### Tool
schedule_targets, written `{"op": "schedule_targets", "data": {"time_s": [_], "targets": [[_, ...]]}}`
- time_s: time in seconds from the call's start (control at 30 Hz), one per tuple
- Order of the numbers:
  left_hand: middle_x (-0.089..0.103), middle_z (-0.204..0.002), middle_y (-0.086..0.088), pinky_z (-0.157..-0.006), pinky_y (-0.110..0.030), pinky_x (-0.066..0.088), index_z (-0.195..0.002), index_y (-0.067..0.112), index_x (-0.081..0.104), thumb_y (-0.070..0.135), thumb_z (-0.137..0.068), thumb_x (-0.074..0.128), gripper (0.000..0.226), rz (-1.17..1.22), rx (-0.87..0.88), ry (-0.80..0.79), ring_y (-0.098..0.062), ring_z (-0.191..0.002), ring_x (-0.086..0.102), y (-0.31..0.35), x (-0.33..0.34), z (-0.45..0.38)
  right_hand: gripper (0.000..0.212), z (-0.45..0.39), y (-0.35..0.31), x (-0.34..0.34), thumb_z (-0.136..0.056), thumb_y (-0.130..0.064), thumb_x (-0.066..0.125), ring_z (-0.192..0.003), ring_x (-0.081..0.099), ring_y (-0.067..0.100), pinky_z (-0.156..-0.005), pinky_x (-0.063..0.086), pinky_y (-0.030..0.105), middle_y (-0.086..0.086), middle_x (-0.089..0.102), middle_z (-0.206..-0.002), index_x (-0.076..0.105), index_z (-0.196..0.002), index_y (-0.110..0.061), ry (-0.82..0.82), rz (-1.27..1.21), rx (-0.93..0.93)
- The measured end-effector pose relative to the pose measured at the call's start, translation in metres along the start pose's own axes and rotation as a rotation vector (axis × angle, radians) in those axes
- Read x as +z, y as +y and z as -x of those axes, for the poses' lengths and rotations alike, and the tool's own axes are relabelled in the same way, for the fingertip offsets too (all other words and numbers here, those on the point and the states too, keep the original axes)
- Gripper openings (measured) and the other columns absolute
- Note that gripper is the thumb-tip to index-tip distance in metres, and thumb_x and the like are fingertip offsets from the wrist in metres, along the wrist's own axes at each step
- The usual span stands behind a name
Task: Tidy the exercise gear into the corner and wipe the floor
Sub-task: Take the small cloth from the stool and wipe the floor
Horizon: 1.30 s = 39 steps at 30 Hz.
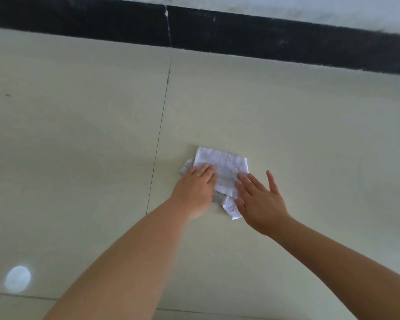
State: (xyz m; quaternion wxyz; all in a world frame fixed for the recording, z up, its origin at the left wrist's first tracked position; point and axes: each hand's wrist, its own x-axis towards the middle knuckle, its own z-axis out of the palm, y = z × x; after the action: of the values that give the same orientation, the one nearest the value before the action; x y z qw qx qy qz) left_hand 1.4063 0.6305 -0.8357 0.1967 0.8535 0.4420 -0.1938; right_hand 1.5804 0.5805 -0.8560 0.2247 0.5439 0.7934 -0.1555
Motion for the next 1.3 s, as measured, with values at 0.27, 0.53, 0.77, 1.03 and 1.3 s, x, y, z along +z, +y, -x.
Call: {"op": "schedule_targets", "data": {"time_s": [0.27, 0.53, 0.77, 1.03, 1.3], "targets": [[0.015, -0.158, -0.005, -0.121, -0.036, 0.002, -0.148, 0.005, 0.024, 0.023, -0.099, 0.032, 0.053, 0.038, 0.026, 0.049, -0.017, -0.148, 0.007, 0.023, -0.032, -0.07, 0.049, -0.027, 0.039, -0.049, -0.101, -0.029, 0.019, -0.147, 0.012, 0.017, -0.119, 0.002, 0.036, 0.0, 0.023, -0.156, 0.02, -0.147, -0.011, -0.03, -0.155, 0.358], [0.021, -0.156, -0.01, -0.117, -0.037, 0.017, -0.145, 0.001, 0.029, 0.012, -0.098, 0.033, 0.049, -0.017, -0.171, 0.074, -0.022, -0.146, 0.019, -0.067, -0.029, -0.049, 0.048, -0.114, -0.016, -0.082, -0.102, -0.031, 0.016, -0.148, 0.005, 0.016, -0.119, -0.004, 0.036, 0.001, 0.008, -0.16, 0.019, -0.149, -0.02, 0.071, -0.308, 0.206], [0.074, -0.096, -0.023, -0.064, -0.052, 0.057, -0.09, -0.009, 0.074, 0.019, -0.075, 0.041, 0.046, -0.114, -0.095, 0.186, -0.039, -0.086, 0.073, -0.069, 0.031, 0.022, 0.05, -0.058, -0.059, -0.041, -0.096, -0.029, 0.028, -0.141, 0.033, 0.018, -0.117, 0.021, 0.029, 0.013, 0.034, -0.151, 0.043, -0.139, -0.007, 0.096, -0.204, -0.025], [0.076, -0.094, -0.015, -0.071, -0.044, 0.06, -0.086, 0.0, 0.078, 0.017, -0.072, 0.035, 0.048, -0.052, 0.248, 0.144, -0.03, -0.089, 0.074, 0.042, 0.045, -0.002, 0.084, 0.04, 0.007, 0.02, -0.098, -0.035, -0.003, -0.095, 0.071, 0.029, -0.099, 0.033, 0.036, 0.019, 0.072, -0.105, 0.073, -0.098, 0.001, -0.048, -0.02, 0.124], [0.013, -0.159, -0.011, -0.118, -0.037, 0.014, -0.148, 0.002, 0.02, 0.013, -0.099, 0.027, 0.051, -0.107, 0.046, 0.135, -0.023, -0.148, 0.012, 0.036, -0.016, -0.071, 0.052, -0.025, 0.053, -0.032, -0.101, -0.027, 0.022, -0.148, 0.004, 0.023, -0.119, 0.002, 0.036, 0.01, 0.001, -0.159, 0.011, -0.15, -0.011, 0.004, -0.216, 0.357]]}}
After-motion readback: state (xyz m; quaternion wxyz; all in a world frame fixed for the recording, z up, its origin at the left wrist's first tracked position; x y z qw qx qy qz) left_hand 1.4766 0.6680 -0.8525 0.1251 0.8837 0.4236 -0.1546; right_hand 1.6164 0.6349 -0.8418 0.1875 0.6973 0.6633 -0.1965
